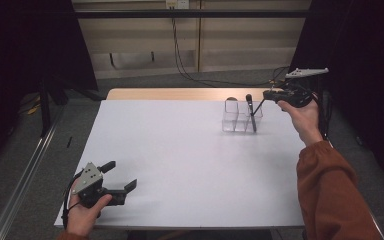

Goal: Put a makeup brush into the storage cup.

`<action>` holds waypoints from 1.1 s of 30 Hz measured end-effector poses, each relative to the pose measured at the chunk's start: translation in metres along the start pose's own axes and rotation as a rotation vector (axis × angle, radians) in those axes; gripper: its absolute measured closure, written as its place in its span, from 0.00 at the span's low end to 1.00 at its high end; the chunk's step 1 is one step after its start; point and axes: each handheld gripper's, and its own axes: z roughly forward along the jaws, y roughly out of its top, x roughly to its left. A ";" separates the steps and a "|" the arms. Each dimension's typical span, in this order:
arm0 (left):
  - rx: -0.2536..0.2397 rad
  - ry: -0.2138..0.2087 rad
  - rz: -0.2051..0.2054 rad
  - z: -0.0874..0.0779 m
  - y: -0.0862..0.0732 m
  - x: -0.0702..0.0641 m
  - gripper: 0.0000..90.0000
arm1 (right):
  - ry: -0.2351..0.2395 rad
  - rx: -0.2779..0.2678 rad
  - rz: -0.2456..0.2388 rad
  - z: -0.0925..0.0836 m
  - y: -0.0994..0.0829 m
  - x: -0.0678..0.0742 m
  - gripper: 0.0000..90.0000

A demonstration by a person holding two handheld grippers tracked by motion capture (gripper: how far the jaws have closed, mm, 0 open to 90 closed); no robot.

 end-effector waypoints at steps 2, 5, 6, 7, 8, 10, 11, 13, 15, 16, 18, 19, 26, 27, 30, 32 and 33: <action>-0.003 0.001 -0.006 0.000 0.000 0.000 0.03 | -0.001 0.004 0.003 0.001 0.000 0.000 0.96; -0.006 0.003 -0.002 -0.001 0.000 0.000 0.03 | -0.006 0.010 0.003 0.003 -0.002 -0.002 0.96; -0.009 0.003 -0.005 -0.001 0.000 0.001 0.03 | -0.006 0.011 0.005 0.004 -0.003 -0.002 0.96; -0.012 0.005 -0.006 -0.001 0.000 0.001 0.03 | -0.006 0.014 0.009 0.005 -0.004 -0.003 0.96; -0.008 0.006 -0.003 -0.001 0.000 0.001 0.03 | -0.006 0.017 0.008 0.006 -0.004 -0.003 0.96; -0.009 0.003 -0.008 -0.001 0.000 0.001 0.03 | -0.001 0.019 0.005 0.008 -0.006 -0.002 0.96; -0.009 0.003 -0.009 -0.001 0.000 0.000 0.03 | 0.000 0.023 0.000 0.009 -0.006 -0.002 0.96; -0.009 0.005 -0.006 -0.001 0.000 0.000 0.03 | 0.002 0.027 -0.001 0.011 -0.007 0.000 0.96; -0.014 0.002 -0.011 -0.001 0.000 0.001 0.03 | -0.002 0.032 -0.005 0.013 -0.008 0.000 0.96; -0.014 0.007 -0.013 -0.001 0.000 0.001 0.03 | -0.003 0.035 -0.003 0.014 -0.008 0.001 0.96; -0.016 0.009 -0.011 -0.001 0.000 0.002 0.03 | 0.001 0.037 -0.001 0.016 -0.010 0.001 0.96; -0.018 0.009 -0.016 -0.001 0.000 0.002 0.03 | 0.002 0.040 -0.001 0.017 -0.011 0.001 0.96; -0.025 0.003 -0.021 0.000 0.000 0.002 0.03 | 0.007 0.049 0.000 0.025 -0.017 0.003 0.96; -0.028 0.003 -0.025 0.000 0.000 0.002 0.03 | 0.009 0.052 0.001 0.025 -0.018 0.003 0.96; -0.027 0.006 -0.027 0.000 0.000 0.002 0.03 | 0.013 0.052 0.005 0.027 -0.020 0.003 0.96; -0.025 0.002 -0.025 0.000 0.000 0.002 0.03 | 0.011 0.052 0.007 0.029 -0.021 0.003 0.96; -0.021 0.000 -0.023 0.000 0.000 0.003 0.04 | 0.012 0.052 0.012 0.029 -0.022 0.003 0.96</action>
